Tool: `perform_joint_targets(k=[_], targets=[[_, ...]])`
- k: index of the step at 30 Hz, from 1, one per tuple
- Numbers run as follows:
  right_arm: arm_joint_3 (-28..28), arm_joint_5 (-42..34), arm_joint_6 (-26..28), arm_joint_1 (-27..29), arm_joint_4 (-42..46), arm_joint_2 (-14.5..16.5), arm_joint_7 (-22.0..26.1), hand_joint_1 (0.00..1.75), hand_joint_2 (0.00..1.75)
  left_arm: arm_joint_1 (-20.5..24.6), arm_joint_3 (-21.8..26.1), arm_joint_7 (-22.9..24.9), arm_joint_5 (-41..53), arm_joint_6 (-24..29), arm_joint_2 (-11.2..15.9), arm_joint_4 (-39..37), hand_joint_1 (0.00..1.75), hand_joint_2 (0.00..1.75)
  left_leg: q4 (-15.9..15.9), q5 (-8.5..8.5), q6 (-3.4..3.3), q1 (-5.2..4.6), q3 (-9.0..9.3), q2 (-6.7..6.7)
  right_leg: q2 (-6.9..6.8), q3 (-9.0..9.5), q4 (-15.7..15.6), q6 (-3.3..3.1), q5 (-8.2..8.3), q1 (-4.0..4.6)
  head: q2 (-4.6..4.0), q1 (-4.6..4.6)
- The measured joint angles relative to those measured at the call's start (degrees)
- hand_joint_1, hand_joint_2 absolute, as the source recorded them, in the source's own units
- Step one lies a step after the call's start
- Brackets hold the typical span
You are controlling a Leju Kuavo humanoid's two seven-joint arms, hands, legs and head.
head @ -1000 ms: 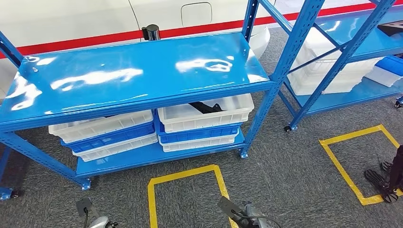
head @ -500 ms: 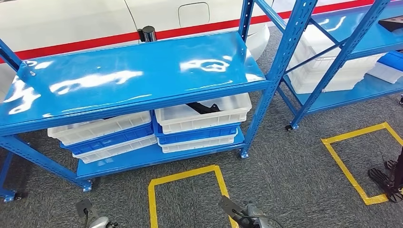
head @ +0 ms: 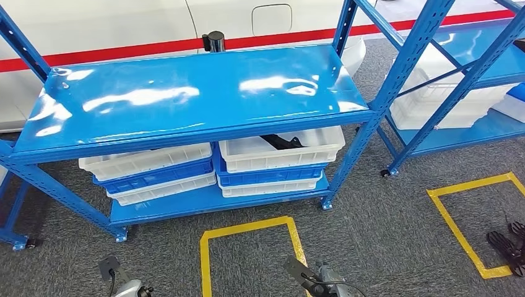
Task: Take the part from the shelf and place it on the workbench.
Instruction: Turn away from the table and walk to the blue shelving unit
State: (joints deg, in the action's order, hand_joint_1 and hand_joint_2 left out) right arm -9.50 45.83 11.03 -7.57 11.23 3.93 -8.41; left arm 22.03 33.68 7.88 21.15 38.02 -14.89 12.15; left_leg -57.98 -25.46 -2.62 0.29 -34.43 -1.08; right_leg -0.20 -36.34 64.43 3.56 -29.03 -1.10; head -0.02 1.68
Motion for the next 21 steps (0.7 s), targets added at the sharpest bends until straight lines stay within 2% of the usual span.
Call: perform_joint_targets(k=[1,2,3,5,6,9,11,14,16,18,21], targets=[[0.3,-1.0,1.0,0.1,0.0,0.0,0.0,0.00,0.00,-1.1,-0.2,0.4,1.6,-1.0,0.3,0.0,0.00,0.00,0.0,-0.14,0.20,-0.16,0.08,-0.07,0.07,1.86,-3.6,-0.03,1.20,0.09,0.01,0.01],[0.9,-2.5,2.6,0.5,0.0,0.0,0.2,0.00,0.44,-3.1,-0.4,0.5,3.8,-2.5,0.8,0.0,0.00,0.44,0.0,-0.36,0.43,-0.35,0.25,-0.07,0.19,3.17,-5.9,-0.19,1.86,0.09,0.01,0.02],[1.8,-3.9,4.3,1.0,0.0,0.1,0.6,0.00,0.87,-5.8,-0.7,0.3,6.0,-4.2,1.6,-0.1,0.00,0.87,0.0,-0.66,0.32,-0.57,0.50,0.06,0.39,3.88,-6.9,-0.40,2.05,0.01,0.01,0.01],[3.7,-5.3,6.4,2.6,-0.1,0.1,1.2,0.00,1.75,-11.8,-1.0,-0.8,8.2,-6.6,3.4,-0.5,0.00,1.75,0.0,-1.03,-0.23,-0.66,1.12,0.49,0.83,4.22,-7.0,-0.56,2.06,-0.10,0.00,-0.05],[4.4,-5.2,6.4,3.2,-0.1,0.0,1.3,0.00,1.31,-14.3,-0.9,-1.0,8.2,-7.1,4.3,-0.7,0.00,1.75,0.1,-1.10,-0.55,-0.58,1.23,0.67,1.00,4.20,-7.0,-0.57,2.04,-0.04,0.00,-0.09],[5.2,-4.2,5.4,3.4,-0.2,-0.3,1.0,0.00,0.00,-17.9,-0.5,0.7,8.7,-7.2,5.6,-1.0,0.00,1.75,0.3,-0.92,-0.23,-0.30,1.10,0.59,0.89,3.99,-7.0,-0.77,1.92,0.32,0.00,-0.10],[5.4,-3.8,4.8,2.9,-0.2,-0.1,0.8,0.00,0.00,-18.3,-0.4,1.7,9.1,-7.0,6.0,-1.0,0.00,1.75,0.5,-0.84,0.05,-0.25,1.16,0.41,0.71,4.06,-7.0,-0.94,1.83,0.42,0.00,-0.10],[5.6,-3.7,4.5,2.4,-0.2,0.0,0.7,0.00,0.00,-18.6,-0.4,2.6,9.4,-6.9,6.1,-1.0,0.00,1.75,0.7,-0.78,0.91,-0.13,1.25,0.37,0.68,4.14,-6.9,-1.14,1.80,0.55,0.00,-0.09],[5.6,-3.6,4.5,2.3,-0.2,0.0,0.7,0.00,0.87,-18.8,-0.4,2.8,9.4,-6.9,6.1,-1.1,0.00,1.75,0.7,-0.75,1.24,-0.10,1.25,0.37,0.66,4.14,-6.9,-1.30,1.82,0.58,0.00,-0.09],[5.7,-3.7,4.5,2.3,-0.2,0.0,0.8,0.00,1.75,-18.9,-0.4,2.8,9.4,-6.9,6.1,-1.1,0.00,1.75,0.7,-0.74,1.26,-0.13,1.25,0.37,0.66,4.16,-6.9,-1.34,1.83,0.57,0.00,-0.09],[5.9,-4.6,4.4,2.4,-0.1,0.0,1.4,0.00,1.75,-19.2,-0.7,1.8,8.2,-7.2,6.3,-1.0,0.00,1.75,0.7,-0.74,1.26,-0.23,1.27,0.38,0.64,4.18,-6.9,-1.34,1.83,0.50,0.00,-0.09]])
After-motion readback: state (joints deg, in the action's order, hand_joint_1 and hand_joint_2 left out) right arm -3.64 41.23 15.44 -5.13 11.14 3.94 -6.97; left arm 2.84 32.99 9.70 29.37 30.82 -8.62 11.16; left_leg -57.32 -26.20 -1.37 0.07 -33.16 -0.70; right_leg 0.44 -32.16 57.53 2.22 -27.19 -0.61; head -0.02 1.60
